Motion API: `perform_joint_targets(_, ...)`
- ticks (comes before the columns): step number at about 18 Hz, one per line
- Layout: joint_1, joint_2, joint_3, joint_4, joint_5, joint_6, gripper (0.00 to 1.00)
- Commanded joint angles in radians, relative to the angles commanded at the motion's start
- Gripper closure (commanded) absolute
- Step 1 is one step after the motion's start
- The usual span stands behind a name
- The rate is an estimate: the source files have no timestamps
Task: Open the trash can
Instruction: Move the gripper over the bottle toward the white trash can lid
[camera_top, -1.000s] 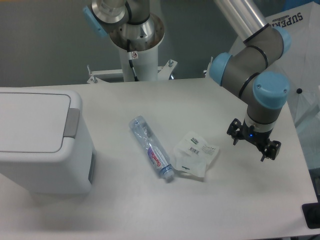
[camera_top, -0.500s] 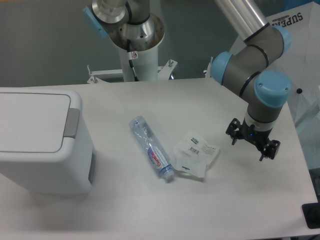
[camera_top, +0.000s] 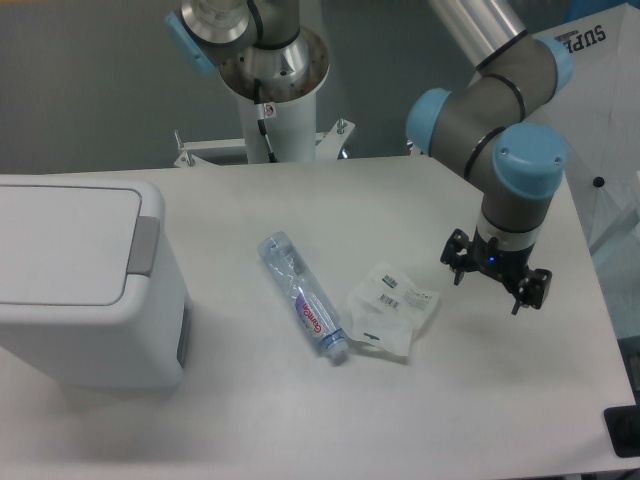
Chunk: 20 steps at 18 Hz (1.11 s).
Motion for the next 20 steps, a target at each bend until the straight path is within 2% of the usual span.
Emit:
perform_joint_targets(3, -0.031, 0.002, 0.005, 0.031, -0.063, -0.275, 0.0)
perform_joint_targets(5, -0.041, 0.005, 0.002, 0.049, -0.095, -0.397, 0.0)
perform_joint_targets(8, -0.092, 0.02, -0.006, 0.043, -0.098, -0.427, 0.0)
perform_joint_targets(11, -0.127, 0.043, -0.041, 0.046, -0.133, -0.441, 0.0)
perform_joint_targets(13, -0.144, 0.095, -0.04, 0.043, -0.156, -0.531, 0.0)
perform_joint_targets(20, -0.216, 0.182, -0.02, 0.032, -0.305, -0.715, 0.0)
